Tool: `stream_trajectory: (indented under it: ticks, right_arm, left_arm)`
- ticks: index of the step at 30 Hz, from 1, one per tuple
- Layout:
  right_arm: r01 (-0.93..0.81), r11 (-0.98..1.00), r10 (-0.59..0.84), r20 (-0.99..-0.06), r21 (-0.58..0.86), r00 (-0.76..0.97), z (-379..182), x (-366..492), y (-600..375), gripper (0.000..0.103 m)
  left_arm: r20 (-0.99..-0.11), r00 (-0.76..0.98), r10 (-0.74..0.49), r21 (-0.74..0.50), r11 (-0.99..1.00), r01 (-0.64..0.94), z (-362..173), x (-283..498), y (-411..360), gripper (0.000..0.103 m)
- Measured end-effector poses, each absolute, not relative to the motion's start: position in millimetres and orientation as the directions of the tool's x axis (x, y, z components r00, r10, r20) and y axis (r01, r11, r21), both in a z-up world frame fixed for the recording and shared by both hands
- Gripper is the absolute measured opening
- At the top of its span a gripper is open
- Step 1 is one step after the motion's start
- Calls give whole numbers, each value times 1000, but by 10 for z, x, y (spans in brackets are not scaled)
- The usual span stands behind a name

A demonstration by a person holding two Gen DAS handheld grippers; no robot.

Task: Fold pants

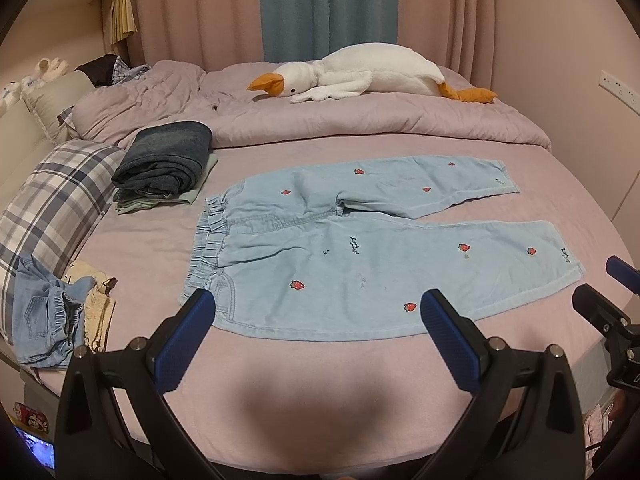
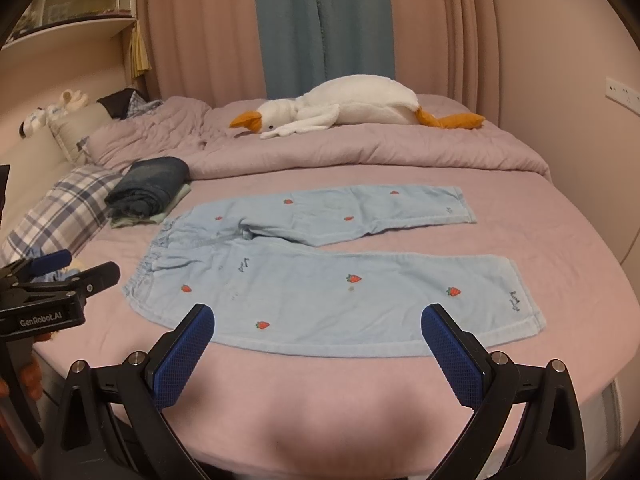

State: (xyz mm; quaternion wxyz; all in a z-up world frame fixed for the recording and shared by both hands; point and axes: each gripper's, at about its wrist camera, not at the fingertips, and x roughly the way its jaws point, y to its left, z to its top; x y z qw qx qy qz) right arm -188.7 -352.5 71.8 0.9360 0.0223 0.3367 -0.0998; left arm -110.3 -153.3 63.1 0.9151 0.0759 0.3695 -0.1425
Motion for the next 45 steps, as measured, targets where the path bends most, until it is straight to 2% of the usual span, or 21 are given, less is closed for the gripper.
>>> stream_trajectory:
  ticks: [5,9,13,18,22,26,29,30,31,32,33,34,35,36,37,39,45]
  right_arm:
    - [200,980,-166,-639,-19,751,688,-1884,-3519,103]
    - [145,989,-108,-650,3,753,548,-1816,-3478,103]
    - [40,999,-50,-692,-30,720,186,-1654,-3261,103]
    - [-101,965,-95,-681,-243,726,-261,-1546,-2792,103]
    - [-211,874,-148,-654,-437,742,-600,-1439,-2434,102]
    - [-310,759,-154,-621,-572,768,-881,-1318,-2192,80]
    - [-347,698,-168,-614,-627,771,-1088,-1166,-2094,72]
    - [-353,696,-158,-613,-625,774,-1117,-1138,-2086,70]
    - [-356,700,-145,-611,-620,778,-1120,-1095,-2086,70]
    - [-356,703,-140,-610,-616,780,-1114,-1045,-2084,70]
    - [-359,705,-136,-612,-612,779,-1118,-998,-2076,65]
    - [-365,705,-132,-619,-607,774,-1113,-948,-2078,58]
    - [-379,704,-129,-632,-601,764,-1125,-895,-2065,42]
    - [-396,701,-123,-647,-594,753,-1146,-858,-2045,23]
    - [-414,695,-113,-658,-588,744,-1168,-868,-2010,17]
    - [-422,672,-116,-650,-608,751,-1196,-898,-1946,8]
    - [-446,681,-98,-675,-582,731,-1113,-1048,-1865,6]
  left_arm:
    - [-704,673,-228,5,945,326,589,-1068,-1506,103]
    - [-726,580,-370,-216,923,318,400,-847,-1279,103]
    - [-755,494,-432,-421,896,140,-104,-502,-801,103]
    - [-736,473,-485,-593,799,-104,-713,-308,-156,103]
    - [-732,478,-485,-618,767,-169,-934,-202,8,102]
    - [-704,511,-494,-646,743,-173,-986,-45,13,101]
    - [-713,533,-456,-628,753,-197,-984,136,-56,99]
    - [-713,540,-446,-621,759,-194,-1015,174,-40,97]
    - [-726,540,-426,-599,778,-192,-998,243,-92,88]
    - [-737,535,-413,-581,791,-189,-1013,299,-120,77]
    - [-747,531,-400,-565,802,-191,-1023,368,-145,70]
    - [-756,527,-388,-554,809,-199,-1034,426,-149,56]
    - [-762,524,-381,-547,812,-206,-1048,459,-135,34]
    - [-766,516,-383,-548,809,-213,-1070,476,-100,22]
    - [-756,497,-426,-582,785,-213,-1118,489,-58,17]
    - [-742,508,-437,-598,773,-210,-1129,390,44,14]
    - [-757,534,-377,-534,828,-172,-1047,189,61,15]
